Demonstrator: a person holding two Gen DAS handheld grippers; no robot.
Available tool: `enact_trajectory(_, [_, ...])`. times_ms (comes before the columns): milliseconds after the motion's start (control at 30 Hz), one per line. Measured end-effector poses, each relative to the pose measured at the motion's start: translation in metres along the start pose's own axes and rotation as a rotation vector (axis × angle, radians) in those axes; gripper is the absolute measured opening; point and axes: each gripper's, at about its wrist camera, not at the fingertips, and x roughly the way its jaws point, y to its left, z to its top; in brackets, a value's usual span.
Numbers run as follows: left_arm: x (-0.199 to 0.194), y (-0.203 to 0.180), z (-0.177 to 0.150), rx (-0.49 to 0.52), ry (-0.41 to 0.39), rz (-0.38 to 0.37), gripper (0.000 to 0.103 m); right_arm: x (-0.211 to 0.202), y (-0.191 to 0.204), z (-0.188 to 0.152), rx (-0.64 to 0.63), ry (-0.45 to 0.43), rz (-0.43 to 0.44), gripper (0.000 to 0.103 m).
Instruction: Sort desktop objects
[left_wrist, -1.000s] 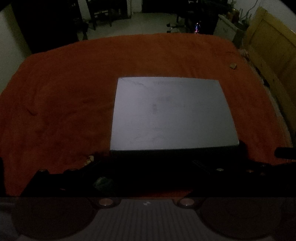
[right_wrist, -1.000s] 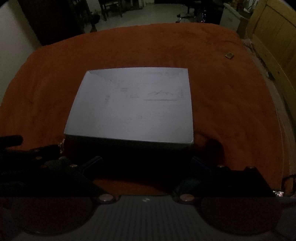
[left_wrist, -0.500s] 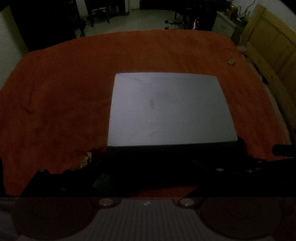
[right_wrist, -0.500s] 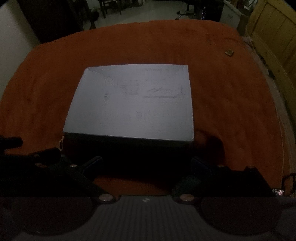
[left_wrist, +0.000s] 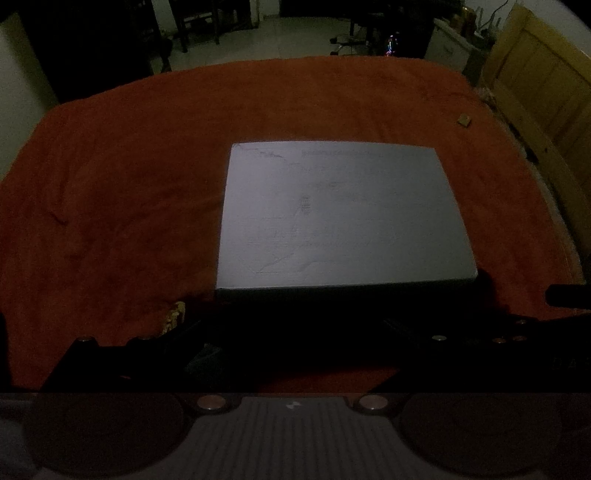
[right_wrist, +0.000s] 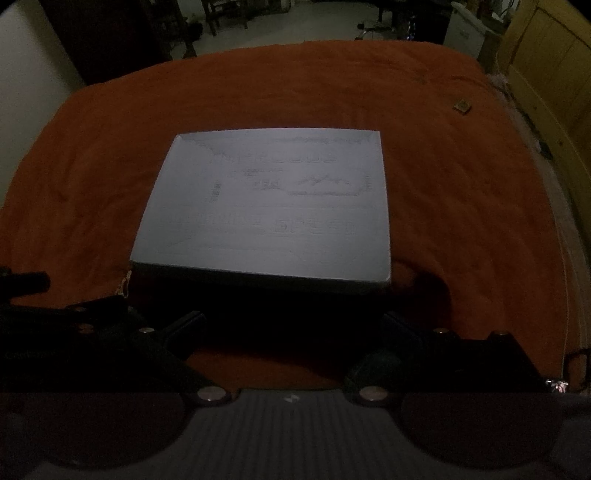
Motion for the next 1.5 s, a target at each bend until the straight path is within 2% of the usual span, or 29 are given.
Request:
enact_trajectory(1133, [0.006, 0.004, 0.003, -0.006, 0.017, 0.008, 0.102, -0.001, 0.001, 0.001, -0.013, 0.017, 0.002, 0.103])
enact_trajectory(1500, [0.007, 0.009, 0.004, -0.012, 0.013, 0.0, 0.103, 0.0, 0.0, -0.003, -0.007, -0.012, -0.008, 0.103])
